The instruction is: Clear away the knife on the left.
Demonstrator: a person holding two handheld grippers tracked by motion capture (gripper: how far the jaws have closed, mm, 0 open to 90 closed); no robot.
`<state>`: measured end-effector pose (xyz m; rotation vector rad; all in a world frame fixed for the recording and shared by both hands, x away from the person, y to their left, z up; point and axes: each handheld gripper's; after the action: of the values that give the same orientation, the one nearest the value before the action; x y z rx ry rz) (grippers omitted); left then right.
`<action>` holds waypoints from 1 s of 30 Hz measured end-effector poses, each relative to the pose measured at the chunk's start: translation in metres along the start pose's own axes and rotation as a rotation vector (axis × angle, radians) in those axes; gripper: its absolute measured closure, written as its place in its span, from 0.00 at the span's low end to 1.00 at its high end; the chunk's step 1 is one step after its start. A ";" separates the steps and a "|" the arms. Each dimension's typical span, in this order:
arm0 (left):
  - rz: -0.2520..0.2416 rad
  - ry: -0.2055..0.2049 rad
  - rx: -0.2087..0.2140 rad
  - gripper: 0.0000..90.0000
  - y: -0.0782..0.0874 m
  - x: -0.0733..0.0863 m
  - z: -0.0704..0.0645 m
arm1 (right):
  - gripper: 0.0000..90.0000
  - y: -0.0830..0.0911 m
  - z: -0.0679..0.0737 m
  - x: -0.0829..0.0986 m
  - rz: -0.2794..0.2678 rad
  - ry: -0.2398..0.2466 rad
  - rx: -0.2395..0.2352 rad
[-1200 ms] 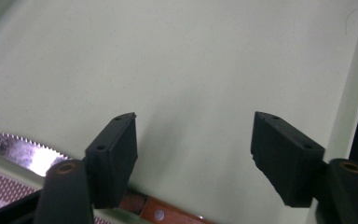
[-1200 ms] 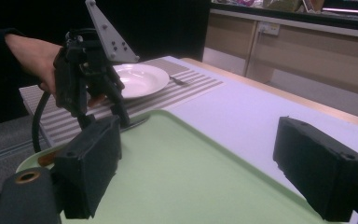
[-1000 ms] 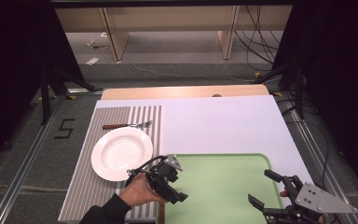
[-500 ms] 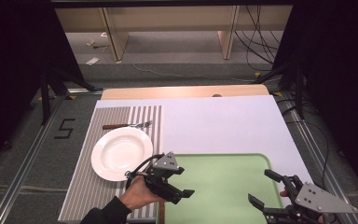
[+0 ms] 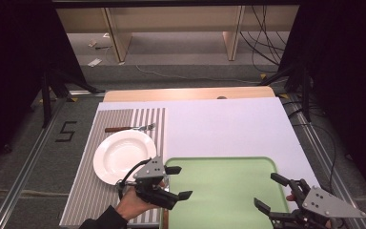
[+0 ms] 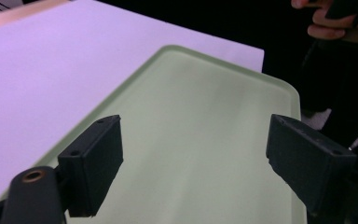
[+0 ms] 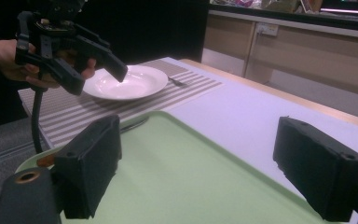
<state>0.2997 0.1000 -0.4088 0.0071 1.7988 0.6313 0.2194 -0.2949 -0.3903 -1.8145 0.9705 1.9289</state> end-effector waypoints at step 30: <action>-0.100 0.005 -0.143 0.19 0.035 0.024 -0.004 | 0.18 0.000 0.000 0.001 -0.001 -0.009 0.005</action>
<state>0.2776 0.1362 -0.4146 -0.1798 1.7438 0.6869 0.2193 -0.2955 -0.3912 -1.8021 0.9703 1.9303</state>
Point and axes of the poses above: each handheld gripper's, and its own axes: y roughly backward along the jaws, x roughly out of its underside, z roughly to its left, and after that the axes turned 1 degree about -x, right-handed
